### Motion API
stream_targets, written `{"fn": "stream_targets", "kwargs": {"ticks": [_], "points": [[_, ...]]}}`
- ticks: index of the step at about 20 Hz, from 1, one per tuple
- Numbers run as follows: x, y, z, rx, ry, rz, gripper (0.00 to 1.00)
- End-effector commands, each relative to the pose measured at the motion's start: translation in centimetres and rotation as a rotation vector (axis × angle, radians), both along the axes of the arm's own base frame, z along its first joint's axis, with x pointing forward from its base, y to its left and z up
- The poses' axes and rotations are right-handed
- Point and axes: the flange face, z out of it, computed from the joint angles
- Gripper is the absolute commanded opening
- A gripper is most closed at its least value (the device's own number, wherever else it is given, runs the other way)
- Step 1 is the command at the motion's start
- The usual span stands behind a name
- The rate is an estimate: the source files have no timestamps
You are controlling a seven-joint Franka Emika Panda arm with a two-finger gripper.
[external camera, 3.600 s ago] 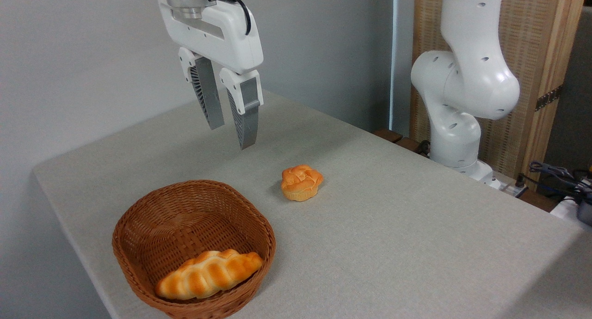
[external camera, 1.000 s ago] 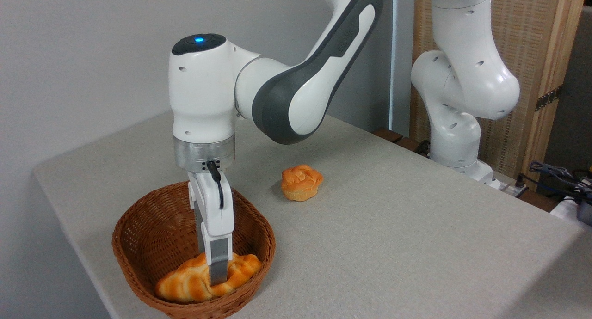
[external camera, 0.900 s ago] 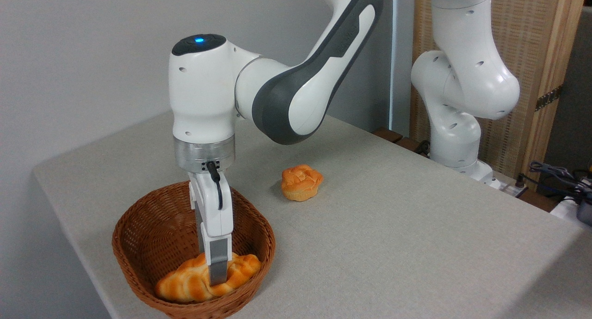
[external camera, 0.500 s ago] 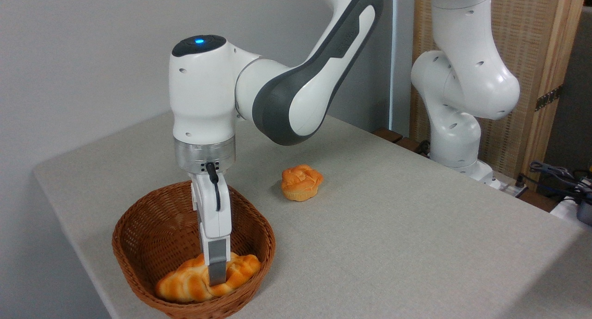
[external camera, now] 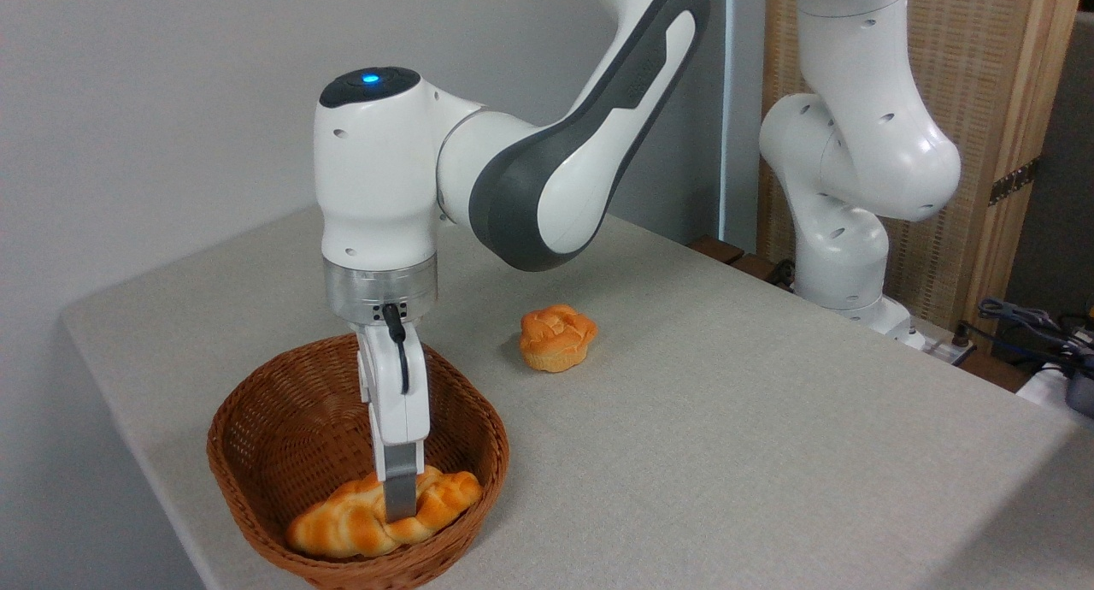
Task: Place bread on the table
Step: 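Close the gripper on the braided loaf inside the basket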
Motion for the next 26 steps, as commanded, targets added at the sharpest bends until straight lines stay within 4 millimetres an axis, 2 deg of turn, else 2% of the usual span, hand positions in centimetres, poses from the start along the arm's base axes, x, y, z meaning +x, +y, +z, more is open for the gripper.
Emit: {"fn": "stream_targets", "kwargs": {"ticks": [1,3,5,7,9,12,14,18,26], "points": [[0.3,-0.2,-0.5,0.002,-0.017,-0.018,0.40],[0.2,0.0,0.1,0.000,-0.024,-0.013,0.33],[0.1,0.6,1.6,-0.007,-0.048,-0.001,0.28],[0.1,1.4,2.2,-0.016,-0.054,0.021,0.23],[-0.1,1.3,2.6,-0.020,-0.057,0.026,0.18],[-0.1,1.2,2.6,-0.023,-0.048,0.027,0.17],[-0.3,1.2,3.0,-0.042,-0.050,0.038,0.10],[-0.3,1.1,3.0,-0.047,-0.050,0.039,0.05],[-0.3,1.0,3.4,-0.081,-0.055,0.059,0.00]]}}
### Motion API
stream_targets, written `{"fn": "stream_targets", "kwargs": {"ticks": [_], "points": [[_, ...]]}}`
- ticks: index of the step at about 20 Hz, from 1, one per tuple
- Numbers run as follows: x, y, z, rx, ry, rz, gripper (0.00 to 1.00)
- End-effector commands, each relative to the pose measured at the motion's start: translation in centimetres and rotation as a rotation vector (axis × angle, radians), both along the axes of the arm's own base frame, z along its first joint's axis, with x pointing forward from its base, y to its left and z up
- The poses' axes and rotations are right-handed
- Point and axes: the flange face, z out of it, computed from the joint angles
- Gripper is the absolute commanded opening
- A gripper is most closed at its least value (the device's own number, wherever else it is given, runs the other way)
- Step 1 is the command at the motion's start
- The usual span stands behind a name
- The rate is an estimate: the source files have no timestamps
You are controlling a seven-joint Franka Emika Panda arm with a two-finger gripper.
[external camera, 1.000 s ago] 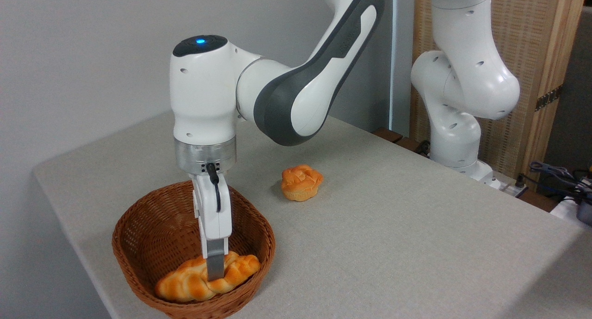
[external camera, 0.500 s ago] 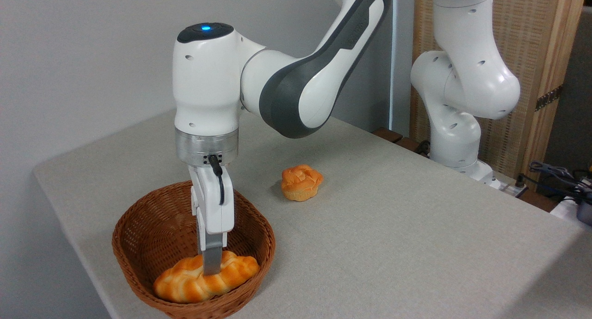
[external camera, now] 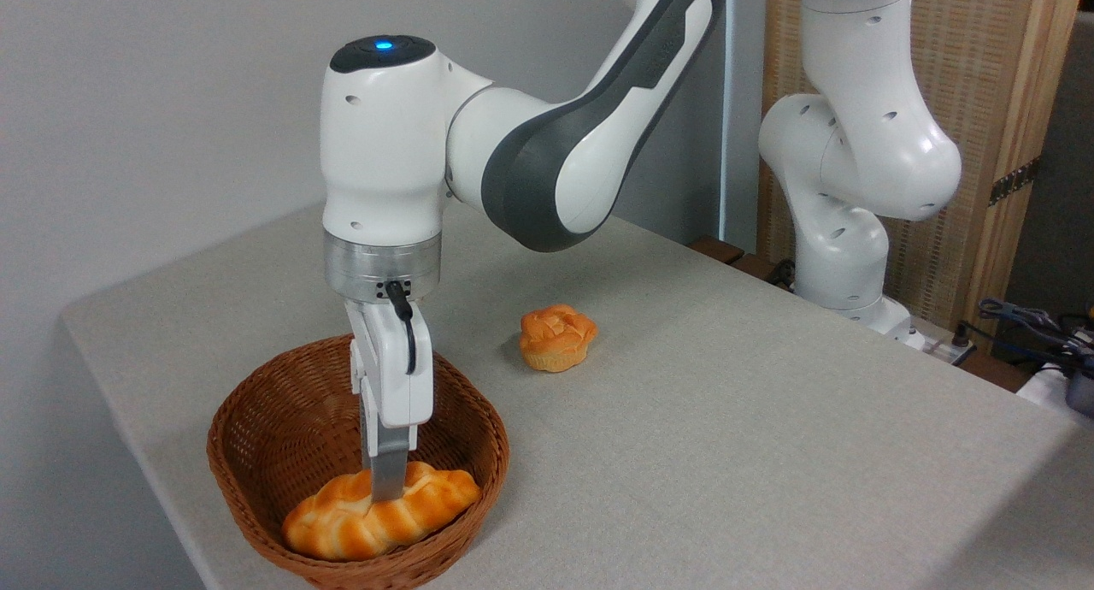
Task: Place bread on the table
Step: 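Close the gripper on the braided loaf inside the basket, then lift the braided loaf out of the basket and carry it beside the bun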
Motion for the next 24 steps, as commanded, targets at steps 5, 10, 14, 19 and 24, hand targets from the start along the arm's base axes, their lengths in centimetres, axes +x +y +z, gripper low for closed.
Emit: {"fn": "stream_targets", "kwargs": {"ticks": [5,10,14,19,24], "points": [[-0.3,-0.3,0.8,-0.057,-0.011,0.023,0.00],[-0.5,-0.2,1.7,-0.094,-0.013,0.043,0.00],[-1.0,-0.3,2.2,-0.121,0.012,0.051,0.00],[-1.8,0.0,4.0,-0.193,0.011,0.100,0.00],[-2.8,2.8,6.7,-0.223,-0.009,0.151,0.00]]}}
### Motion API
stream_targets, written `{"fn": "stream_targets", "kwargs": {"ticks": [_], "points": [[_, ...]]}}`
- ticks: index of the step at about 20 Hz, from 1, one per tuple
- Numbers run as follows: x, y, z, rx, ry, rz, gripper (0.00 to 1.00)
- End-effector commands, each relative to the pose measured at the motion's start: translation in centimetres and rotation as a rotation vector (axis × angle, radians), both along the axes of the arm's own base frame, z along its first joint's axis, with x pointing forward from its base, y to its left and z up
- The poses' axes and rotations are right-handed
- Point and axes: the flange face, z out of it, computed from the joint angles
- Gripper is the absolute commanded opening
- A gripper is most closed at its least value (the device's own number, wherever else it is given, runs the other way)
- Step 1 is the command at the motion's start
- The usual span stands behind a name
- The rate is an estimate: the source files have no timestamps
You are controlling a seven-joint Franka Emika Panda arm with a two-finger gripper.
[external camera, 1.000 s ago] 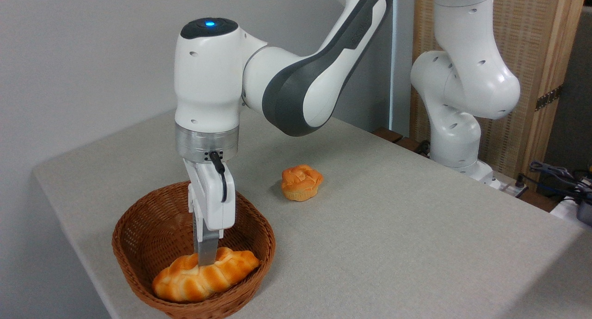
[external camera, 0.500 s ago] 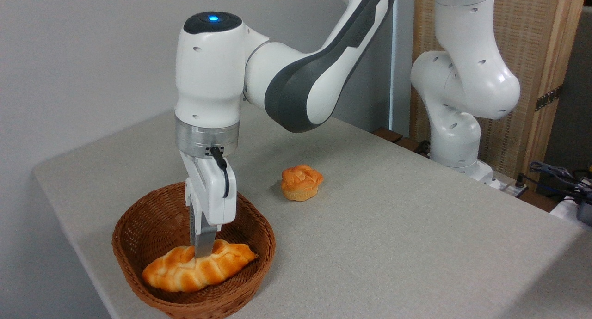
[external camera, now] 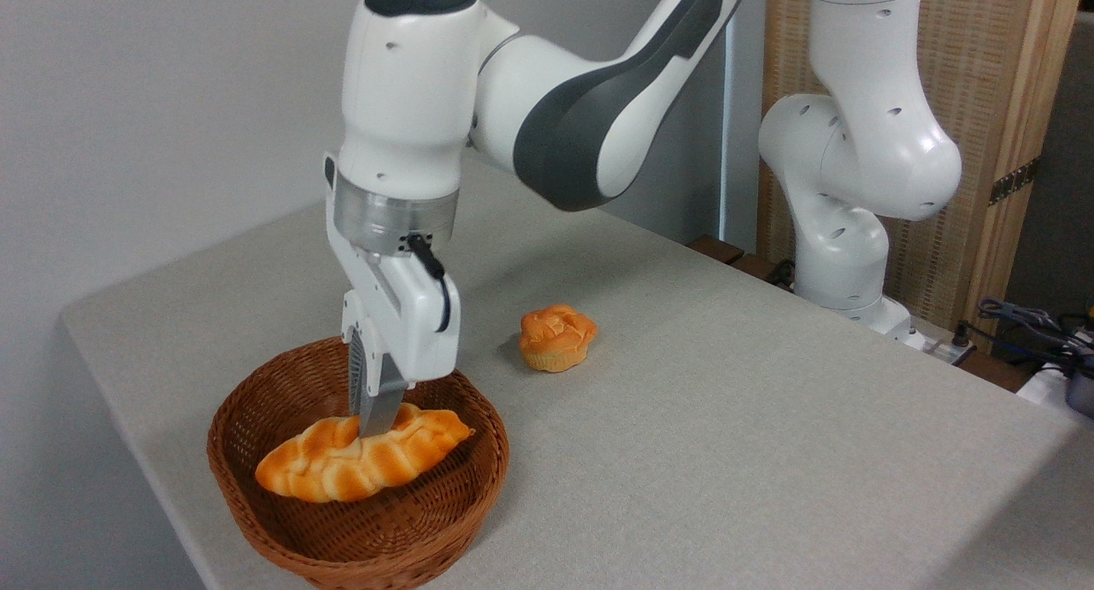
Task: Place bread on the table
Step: 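Lift the braided loaf out of the basket and carry it beside the bun, then lower the braided loaf onto the table next to the orange bun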
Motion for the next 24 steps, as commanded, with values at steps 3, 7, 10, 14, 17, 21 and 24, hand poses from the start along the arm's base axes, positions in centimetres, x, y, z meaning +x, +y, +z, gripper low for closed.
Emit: {"fn": "stream_targets", "kwargs": {"ticks": [3,7,10,14,17,21,24], "points": [[-2.3,3.3,3.7,-0.037,0.011,0.047,0.00],[-4.3,5.7,5.6,-0.049,0.055,0.051,0.00],[-6.5,6.9,6.0,-0.003,0.150,0.005,0.00],[-8.5,6.0,5.0,0.084,0.297,-0.074,0.00],[-9.3,5.3,3.5,0.080,0.375,-0.099,0.00],[-10.1,3.4,0.0,0.206,0.455,-0.172,0.00],[-10.7,2.8,-1.6,0.247,0.491,-0.201,0.00]]}}
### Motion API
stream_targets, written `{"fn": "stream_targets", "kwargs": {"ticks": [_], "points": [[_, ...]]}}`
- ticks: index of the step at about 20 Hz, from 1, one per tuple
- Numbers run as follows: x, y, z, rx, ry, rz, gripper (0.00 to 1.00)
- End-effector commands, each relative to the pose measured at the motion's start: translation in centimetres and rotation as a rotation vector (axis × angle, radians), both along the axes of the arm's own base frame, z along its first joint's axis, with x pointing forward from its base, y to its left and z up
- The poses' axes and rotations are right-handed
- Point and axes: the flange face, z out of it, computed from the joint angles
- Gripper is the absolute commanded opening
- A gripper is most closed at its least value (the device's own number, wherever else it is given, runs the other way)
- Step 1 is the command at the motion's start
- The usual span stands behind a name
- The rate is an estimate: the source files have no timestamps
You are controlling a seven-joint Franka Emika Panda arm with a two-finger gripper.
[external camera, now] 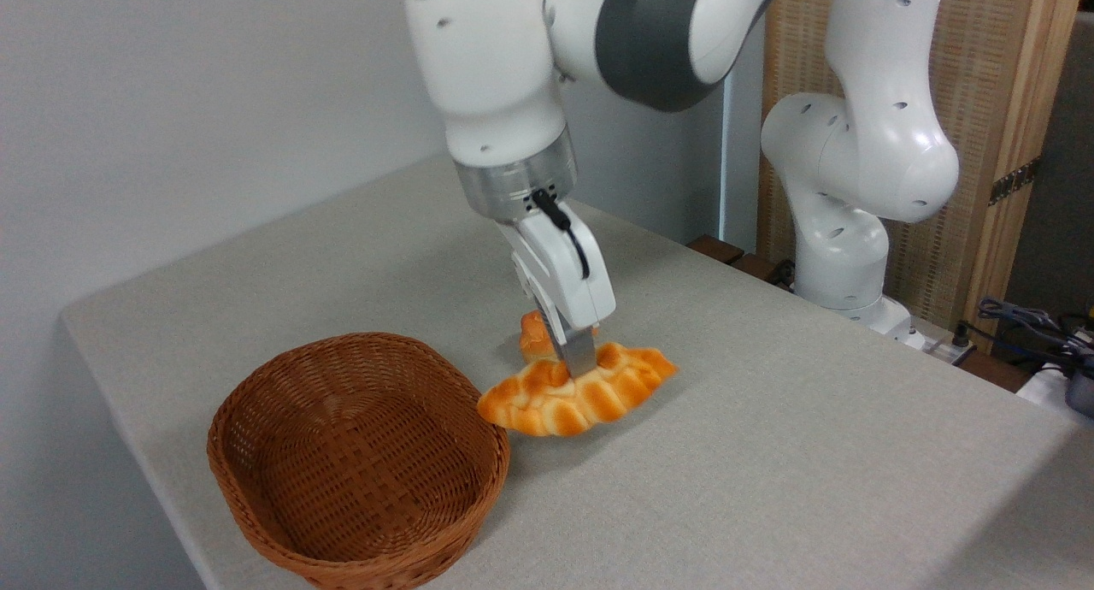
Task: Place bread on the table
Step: 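Lower the braided loaf onto the table next to the orange bun, then open the gripper and release the braided loaf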
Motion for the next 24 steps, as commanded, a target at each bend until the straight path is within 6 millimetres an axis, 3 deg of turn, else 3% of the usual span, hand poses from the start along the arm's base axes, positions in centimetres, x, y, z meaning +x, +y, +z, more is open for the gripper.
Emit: {"fn": "stream_targets", "kwargs": {"ticks": [1,12,13,14,16,17,19,24], "points": [[-1.2,-0.7,-1.8,0.041,0.051,-0.052,0.00],[-2.4,-0.8,-2.6,0.042,0.137,-0.044,0.00],[-2.5,-0.8,-2.6,0.040,0.140,-0.043,0.28],[-2.4,-0.8,-2.7,0.042,0.141,-0.043,0.48],[-2.4,-0.8,-2.7,0.041,0.140,-0.043,0.68],[-2.4,-0.8,-2.7,0.040,0.137,-0.044,0.86],[-2.3,-0.9,-2.7,0.041,0.131,-0.044,0.99],[-2.2,-1.0,-2.8,0.034,0.129,-0.043,1.00]]}}
